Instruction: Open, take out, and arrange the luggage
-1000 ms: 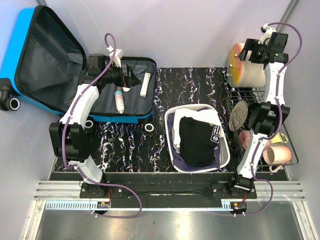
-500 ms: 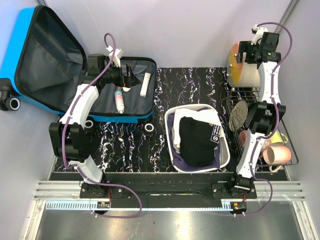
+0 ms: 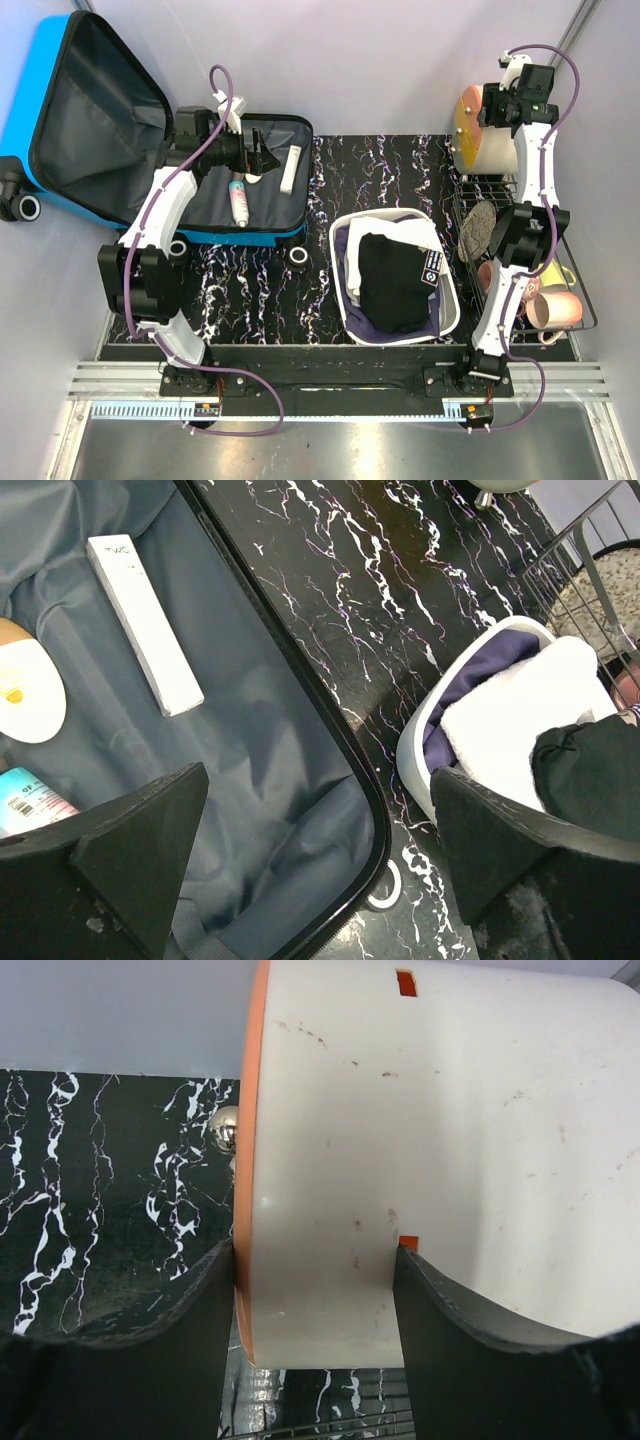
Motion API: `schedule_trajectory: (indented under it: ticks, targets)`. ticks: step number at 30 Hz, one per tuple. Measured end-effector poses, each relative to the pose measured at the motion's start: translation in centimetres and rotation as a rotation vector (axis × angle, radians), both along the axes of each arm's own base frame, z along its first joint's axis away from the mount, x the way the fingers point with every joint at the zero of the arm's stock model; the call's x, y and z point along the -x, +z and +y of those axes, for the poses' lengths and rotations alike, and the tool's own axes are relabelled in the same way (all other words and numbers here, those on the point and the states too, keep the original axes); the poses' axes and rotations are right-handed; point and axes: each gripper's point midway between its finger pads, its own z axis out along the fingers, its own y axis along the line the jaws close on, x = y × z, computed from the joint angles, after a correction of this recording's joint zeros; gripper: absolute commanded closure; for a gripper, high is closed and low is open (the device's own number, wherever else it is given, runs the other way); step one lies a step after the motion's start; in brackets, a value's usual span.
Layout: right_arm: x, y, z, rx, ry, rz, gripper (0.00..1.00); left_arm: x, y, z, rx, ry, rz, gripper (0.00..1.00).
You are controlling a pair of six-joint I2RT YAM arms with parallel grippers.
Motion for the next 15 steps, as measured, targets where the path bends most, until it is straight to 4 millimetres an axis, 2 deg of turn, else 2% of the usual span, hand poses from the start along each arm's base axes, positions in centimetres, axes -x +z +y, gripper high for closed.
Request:
schedule_trajectory:
  ticks: [4,15]
  targets:
    - [-0.1,0.0,0.4,-0.021,0.014,-0.003,0.77,0.0,0.0,0.0,-0.005,-0.004,-0.004,0.01]
    - [-0.1,0.1,3.8,-0.121,0.100,-0.021,0.82,0.0,-0.3,-0.5,-0.007,-0.024,0.001,0.01]
